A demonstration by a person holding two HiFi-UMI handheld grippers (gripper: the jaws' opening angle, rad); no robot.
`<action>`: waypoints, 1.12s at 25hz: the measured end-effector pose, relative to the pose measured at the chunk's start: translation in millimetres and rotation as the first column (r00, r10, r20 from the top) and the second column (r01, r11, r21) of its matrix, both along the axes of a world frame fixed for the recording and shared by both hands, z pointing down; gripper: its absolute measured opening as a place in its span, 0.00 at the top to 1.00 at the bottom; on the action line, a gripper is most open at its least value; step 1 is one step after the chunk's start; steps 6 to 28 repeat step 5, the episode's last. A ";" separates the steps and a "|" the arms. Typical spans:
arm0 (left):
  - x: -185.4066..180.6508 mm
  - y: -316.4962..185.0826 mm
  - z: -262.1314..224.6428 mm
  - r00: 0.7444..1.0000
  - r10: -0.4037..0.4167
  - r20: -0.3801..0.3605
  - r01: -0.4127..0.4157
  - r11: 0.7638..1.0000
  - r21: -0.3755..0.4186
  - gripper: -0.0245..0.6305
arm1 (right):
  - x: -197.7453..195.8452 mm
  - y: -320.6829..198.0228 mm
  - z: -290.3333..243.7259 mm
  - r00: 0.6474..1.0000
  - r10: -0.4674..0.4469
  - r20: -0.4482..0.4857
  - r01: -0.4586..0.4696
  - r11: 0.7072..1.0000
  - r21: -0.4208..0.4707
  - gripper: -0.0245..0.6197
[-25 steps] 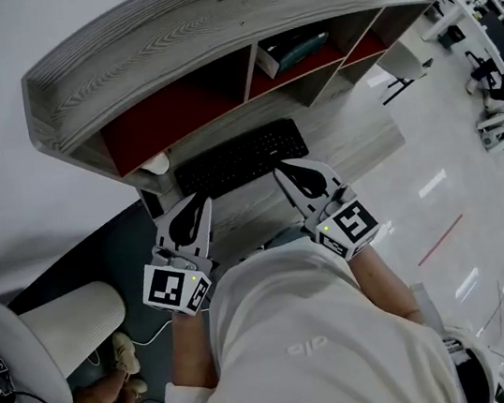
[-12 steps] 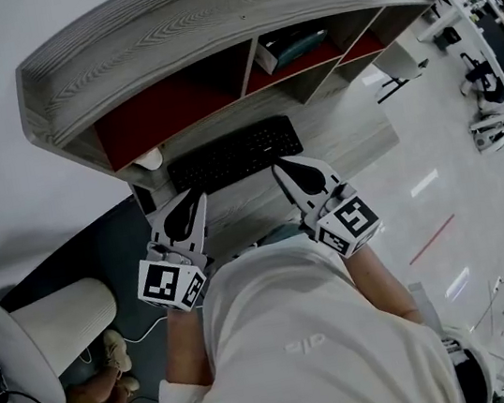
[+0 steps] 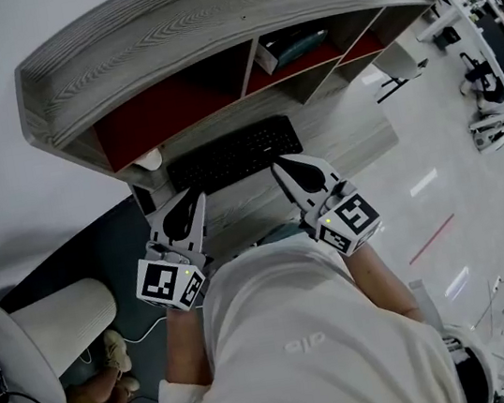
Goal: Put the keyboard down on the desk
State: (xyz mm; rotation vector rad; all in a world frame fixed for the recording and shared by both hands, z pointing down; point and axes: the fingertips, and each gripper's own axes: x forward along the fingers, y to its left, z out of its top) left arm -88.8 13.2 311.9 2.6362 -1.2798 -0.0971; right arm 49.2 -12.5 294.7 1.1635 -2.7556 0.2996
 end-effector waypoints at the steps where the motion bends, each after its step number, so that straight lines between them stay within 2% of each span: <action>1: -0.9 -0.5 0.5 1.000 -0.006 -0.005 0.006 1.000 -0.005 0.92 | -1.2 0.2 -1.1 1.000 -0.006 0.000 0.006 1.000 0.001 0.92; 28: -2.4 -1.7 4.1 1.000 -0.016 -0.016 0.016 1.000 -0.018 0.92 | -5.2 0.2 -4.9 1.000 -0.026 -0.004 0.026 1.000 0.010 0.92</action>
